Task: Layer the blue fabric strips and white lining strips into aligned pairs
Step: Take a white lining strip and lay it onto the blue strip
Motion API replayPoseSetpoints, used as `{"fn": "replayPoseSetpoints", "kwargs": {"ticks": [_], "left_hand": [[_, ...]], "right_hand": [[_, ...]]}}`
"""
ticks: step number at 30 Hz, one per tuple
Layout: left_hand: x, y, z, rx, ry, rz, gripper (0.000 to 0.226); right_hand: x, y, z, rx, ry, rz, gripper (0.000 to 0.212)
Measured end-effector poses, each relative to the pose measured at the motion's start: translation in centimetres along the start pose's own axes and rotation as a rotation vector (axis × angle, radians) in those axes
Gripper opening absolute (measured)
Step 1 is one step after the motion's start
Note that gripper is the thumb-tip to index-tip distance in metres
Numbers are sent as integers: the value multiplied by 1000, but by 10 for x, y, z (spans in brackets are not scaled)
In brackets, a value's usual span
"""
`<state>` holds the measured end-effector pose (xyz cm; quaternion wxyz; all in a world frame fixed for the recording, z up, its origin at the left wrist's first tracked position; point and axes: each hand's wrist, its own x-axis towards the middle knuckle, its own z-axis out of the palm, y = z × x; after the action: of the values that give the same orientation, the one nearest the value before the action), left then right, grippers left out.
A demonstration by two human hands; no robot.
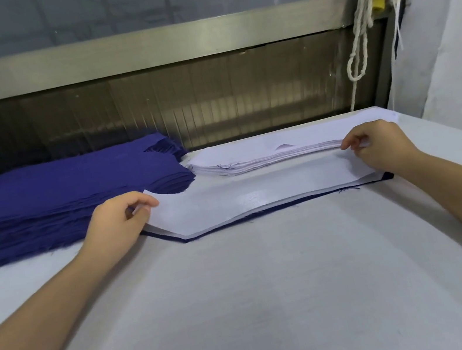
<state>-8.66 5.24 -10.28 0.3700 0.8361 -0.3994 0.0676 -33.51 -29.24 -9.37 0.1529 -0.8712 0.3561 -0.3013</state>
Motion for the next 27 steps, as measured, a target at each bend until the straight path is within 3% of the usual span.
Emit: {"fn": "replayPoseSetpoints", "kwargs": {"ticks": [6, 12, 18, 22, 27], "left_hand": [[-3, 5, -1, 131, -78, 30, 23], [-3, 5, 0, 167, -59, 61, 19], [-5, 14, 1, -11, 4, -8, 4], [-6, 18, 1, -190, -21, -139, 16], [-6, 20, 2, -228, -47, -185, 26]], "right_hand": [[-1, 0, 0, -36, -128, 23, 34], [0, 1, 0, -46, -80, -18, 36], [1, 6, 3, -53, -72, -26, 33], [2, 9, 5, -67, -100, -17, 33], [2, 8, 4, -57, -76, -12, 34]]}}
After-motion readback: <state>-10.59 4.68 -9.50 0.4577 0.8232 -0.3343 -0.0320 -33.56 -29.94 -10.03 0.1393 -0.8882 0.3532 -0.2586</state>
